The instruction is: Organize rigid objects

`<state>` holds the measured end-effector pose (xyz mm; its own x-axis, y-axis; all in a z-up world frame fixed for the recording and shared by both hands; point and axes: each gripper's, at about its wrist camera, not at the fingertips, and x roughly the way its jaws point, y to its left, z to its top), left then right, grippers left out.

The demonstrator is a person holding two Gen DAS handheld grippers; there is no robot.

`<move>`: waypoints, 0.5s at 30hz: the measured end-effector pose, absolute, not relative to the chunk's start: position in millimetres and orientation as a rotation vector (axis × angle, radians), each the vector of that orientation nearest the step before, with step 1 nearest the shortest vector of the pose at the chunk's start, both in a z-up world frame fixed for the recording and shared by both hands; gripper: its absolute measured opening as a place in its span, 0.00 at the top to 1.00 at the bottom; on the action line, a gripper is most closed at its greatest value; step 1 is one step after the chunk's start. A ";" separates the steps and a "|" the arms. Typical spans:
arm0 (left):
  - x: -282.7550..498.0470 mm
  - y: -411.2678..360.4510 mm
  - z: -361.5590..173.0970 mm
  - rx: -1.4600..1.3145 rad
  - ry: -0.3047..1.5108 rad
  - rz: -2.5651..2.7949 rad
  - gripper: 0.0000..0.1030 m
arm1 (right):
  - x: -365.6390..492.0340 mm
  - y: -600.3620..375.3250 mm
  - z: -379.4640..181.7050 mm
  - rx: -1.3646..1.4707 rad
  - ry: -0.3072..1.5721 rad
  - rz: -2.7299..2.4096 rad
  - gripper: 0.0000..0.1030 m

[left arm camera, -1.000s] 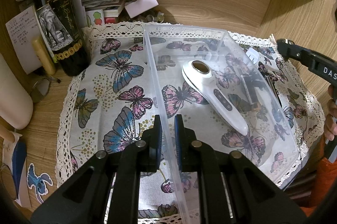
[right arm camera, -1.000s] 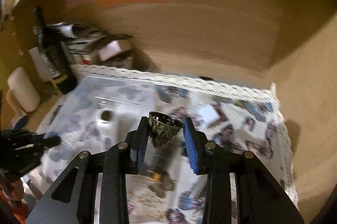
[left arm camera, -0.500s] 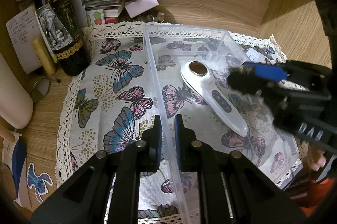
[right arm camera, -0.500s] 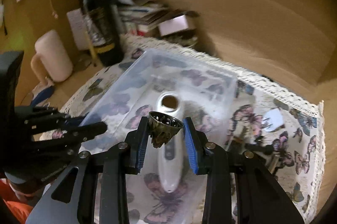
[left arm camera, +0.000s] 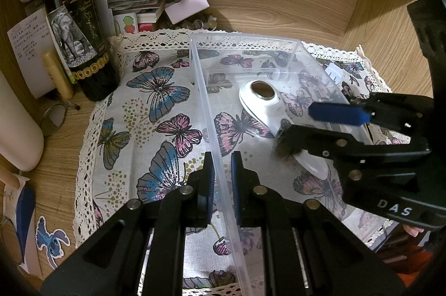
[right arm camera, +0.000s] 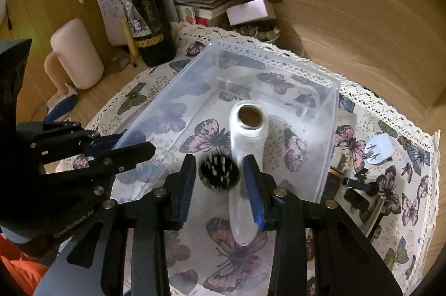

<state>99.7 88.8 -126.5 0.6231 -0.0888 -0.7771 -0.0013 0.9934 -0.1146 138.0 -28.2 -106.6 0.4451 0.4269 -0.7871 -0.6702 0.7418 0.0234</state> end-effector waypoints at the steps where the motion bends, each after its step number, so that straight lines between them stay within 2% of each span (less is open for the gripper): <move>1: 99.8 88.7 -126.5 -0.107 0.897 -0.050 0.89 | 137.5 -29.5 -105.2 -0.311 0.864 0.689 0.58; 4: 99.8 88.8 -126.6 -0.106 0.898 -0.049 0.89 | 135.7 -34.4 -98.3 -0.300 0.828 0.675 0.49; 8: 99.7 89.2 -126.6 -0.106 0.898 -0.049 0.89 | 134.6 -45.6 -84.6 -0.276 0.776 0.644 0.45; 10: 99.7 89.2 -126.5 -0.107 0.898 -0.050 0.89 | 135.5 -53.9 -76.9 -0.257 0.743 0.613 0.33; 15: 99.8 88.8 -126.6 -0.106 0.898 -0.049 0.89 | 139.6 -81.5 -60.2 -0.202 0.684 0.528 0.27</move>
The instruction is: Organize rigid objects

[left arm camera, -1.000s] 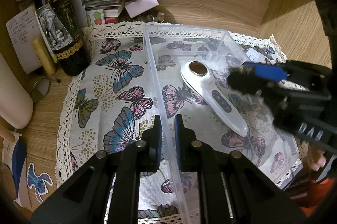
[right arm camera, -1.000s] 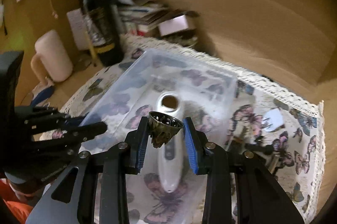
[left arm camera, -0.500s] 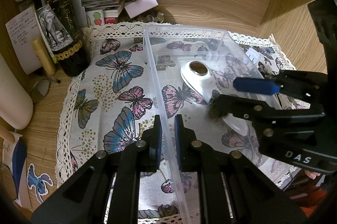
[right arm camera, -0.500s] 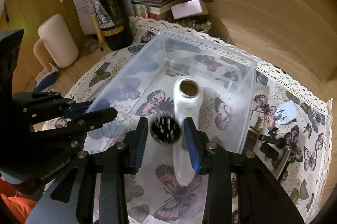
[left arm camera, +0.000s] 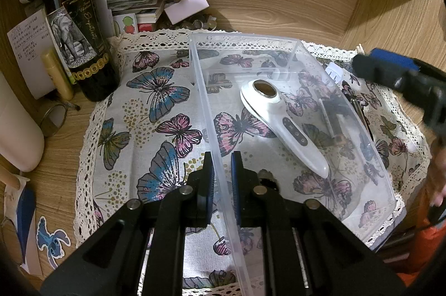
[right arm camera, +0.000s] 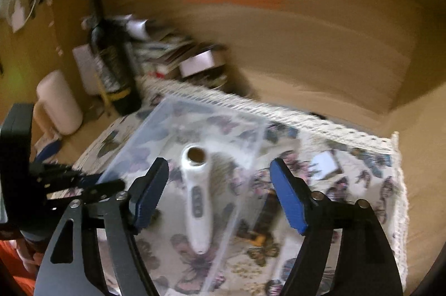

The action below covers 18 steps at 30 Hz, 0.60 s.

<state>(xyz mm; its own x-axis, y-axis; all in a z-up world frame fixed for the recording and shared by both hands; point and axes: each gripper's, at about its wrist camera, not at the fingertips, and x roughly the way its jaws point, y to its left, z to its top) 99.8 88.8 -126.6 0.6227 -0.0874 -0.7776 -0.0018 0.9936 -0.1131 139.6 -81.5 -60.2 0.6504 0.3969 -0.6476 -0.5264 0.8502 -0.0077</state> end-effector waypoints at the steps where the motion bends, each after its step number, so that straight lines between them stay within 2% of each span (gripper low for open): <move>1: 99.8 88.6 -126.6 -0.106 0.898 -0.049 0.89 | 140.6 -88.6 -57.5 -0.192 0.673 0.501 0.22; 4: 99.6 88.1 -126.8 -0.104 0.897 -0.049 0.89 | 145.2 -109.6 -53.8 -0.175 0.644 0.410 0.16; 11: 99.4 88.2 -126.9 -0.104 0.897 -0.048 0.89 | 161.1 -157.3 -71.0 -0.143 0.708 0.265 0.16; 18: 99.5 87.6 -126.8 -0.103 0.897 -0.048 0.89 | 179.1 -188.0 -115.5 -0.110 0.852 0.205 0.19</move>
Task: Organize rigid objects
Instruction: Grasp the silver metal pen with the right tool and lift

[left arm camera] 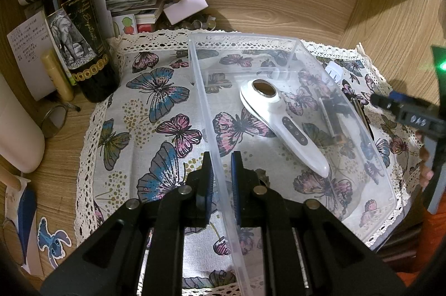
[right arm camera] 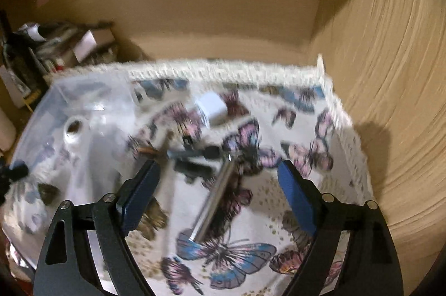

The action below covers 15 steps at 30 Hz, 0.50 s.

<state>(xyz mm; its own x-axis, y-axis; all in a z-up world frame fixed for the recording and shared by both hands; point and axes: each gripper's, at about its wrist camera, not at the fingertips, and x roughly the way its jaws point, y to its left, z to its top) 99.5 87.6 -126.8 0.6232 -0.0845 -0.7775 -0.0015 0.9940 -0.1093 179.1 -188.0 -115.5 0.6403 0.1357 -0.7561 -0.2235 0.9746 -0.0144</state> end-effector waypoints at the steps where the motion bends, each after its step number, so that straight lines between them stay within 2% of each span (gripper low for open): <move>1: 99.6 87.4 -126.7 -0.103 0.897 -0.048 0.89 | 180.6 -188.9 -121.2 -0.108 0.871 0.205 0.20; 2: 99.7 87.2 -126.6 -0.102 0.897 -0.047 0.89 | 181.6 -190.5 -126.6 -0.110 0.889 0.205 0.22; 5: 99.7 87.2 -126.6 -0.102 0.897 -0.047 0.89 | 185.7 -187.3 -147.2 -0.134 0.958 0.218 0.39; 7: 99.7 87.2 -126.6 -0.102 0.898 -0.048 0.89 | 188.4 -183.8 -160.3 -0.128 1.011 0.234 0.58; 8: 99.5 87.8 -126.7 -0.102 0.898 -0.048 0.89 | 189.4 -183.5 -165.3 -0.125 1.024 0.236 0.58; 9: 99.6 87.4 -126.7 -0.102 0.898 -0.048 0.89 | 186.8 -182.4 -164.8 -0.136 0.989 0.228 0.64; 10: 99.7 87.0 -126.7 -0.102 0.898 -0.047 0.89 | 186.0 -181.1 -164.8 -0.143 0.989 0.223 0.77; 12: 99.5 87.1 -126.7 -0.101 0.898 -0.047 0.89 | 184.3 -180.2 -163.2 -0.142 0.983 0.224 0.84; 15: 99.5 87.0 -126.7 -0.104 0.899 -0.048 0.89 | 183.2 -181.1 -162.7 -0.139 0.977 0.222 0.85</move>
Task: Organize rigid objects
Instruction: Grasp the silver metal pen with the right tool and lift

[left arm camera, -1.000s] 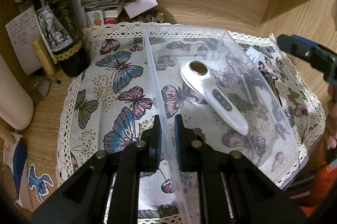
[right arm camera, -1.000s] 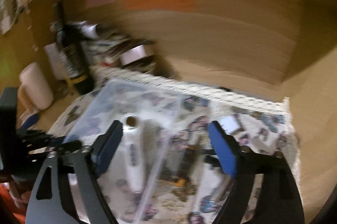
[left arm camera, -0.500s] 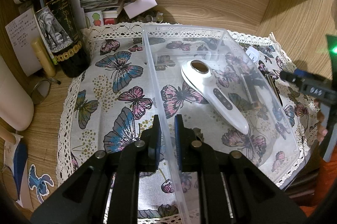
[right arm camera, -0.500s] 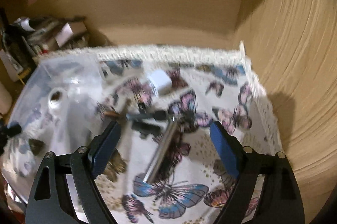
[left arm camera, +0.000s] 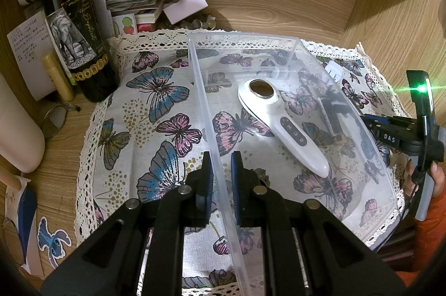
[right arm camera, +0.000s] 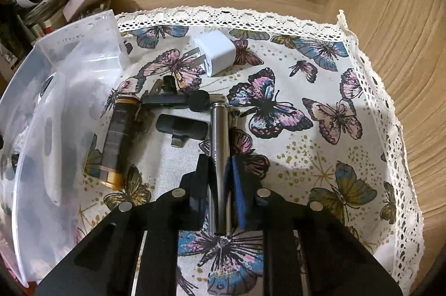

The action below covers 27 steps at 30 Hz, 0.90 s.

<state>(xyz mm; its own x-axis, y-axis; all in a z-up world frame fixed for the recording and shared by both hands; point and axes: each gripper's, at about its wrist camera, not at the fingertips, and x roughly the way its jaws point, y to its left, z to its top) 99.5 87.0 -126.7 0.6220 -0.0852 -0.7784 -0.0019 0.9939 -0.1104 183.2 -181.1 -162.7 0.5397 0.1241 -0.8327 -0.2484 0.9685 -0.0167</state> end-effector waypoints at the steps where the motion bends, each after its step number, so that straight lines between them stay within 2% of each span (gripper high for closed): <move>1: 99.4 87.2 -126.8 -0.105 0.899 -0.048 0.89 | 182.6 -182.0 -162.2 -0.133 0.973 0.221 0.85; 14: 99.3 86.6 -127.1 -0.105 0.900 -0.048 0.89 | 163.2 -178.9 -100.5 -0.092 0.808 0.250 0.85; 27: 98.9 87.0 -127.3 -0.104 0.899 -0.048 0.89 | 138.4 -119.0 -55.3 -0.169 0.638 0.435 0.85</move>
<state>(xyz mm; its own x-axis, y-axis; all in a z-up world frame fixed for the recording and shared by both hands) 98.9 87.0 -127.3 0.6215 -0.0852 -0.7787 -0.0018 0.9939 -0.1101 138.4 -119.0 -55.3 0.7166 0.3402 -0.6089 -0.4427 0.8964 -0.0202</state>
